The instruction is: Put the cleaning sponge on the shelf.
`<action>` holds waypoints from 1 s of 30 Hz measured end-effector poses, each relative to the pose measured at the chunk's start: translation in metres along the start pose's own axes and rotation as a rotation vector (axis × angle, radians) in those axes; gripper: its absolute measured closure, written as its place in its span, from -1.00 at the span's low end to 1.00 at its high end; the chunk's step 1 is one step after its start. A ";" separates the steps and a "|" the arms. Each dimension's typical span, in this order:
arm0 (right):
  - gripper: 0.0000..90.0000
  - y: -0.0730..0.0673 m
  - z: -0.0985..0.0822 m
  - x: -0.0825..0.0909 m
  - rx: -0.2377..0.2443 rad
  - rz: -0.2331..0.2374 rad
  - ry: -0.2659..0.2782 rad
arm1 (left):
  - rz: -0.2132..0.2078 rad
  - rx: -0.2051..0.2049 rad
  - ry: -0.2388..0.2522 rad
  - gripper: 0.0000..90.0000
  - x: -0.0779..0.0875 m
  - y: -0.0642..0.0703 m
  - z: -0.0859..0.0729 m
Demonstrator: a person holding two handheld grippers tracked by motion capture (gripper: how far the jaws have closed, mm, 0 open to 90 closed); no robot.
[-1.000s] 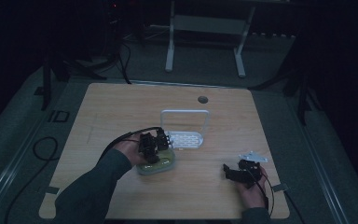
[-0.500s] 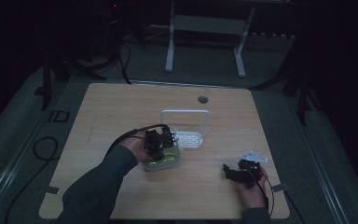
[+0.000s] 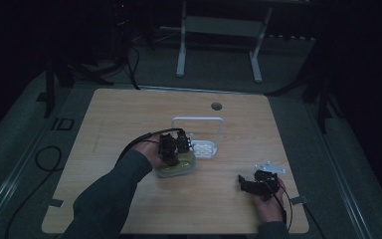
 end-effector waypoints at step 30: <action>-0.70 0.000 0.000 0.000 0.001 0.000 0.000 | 0.033 -0.033 0.008 0.59 -0.004 -0.017 0.015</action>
Point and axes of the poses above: each handheld gripper's, and its own axes: x roughly backward along the jaws, z roughly out of its top, y roughly to its right, the point moved 8 cm from there along -x, roughly forward along the jaws, and after that the axes turned 13 degrees about -x, right-handed, at the moved point
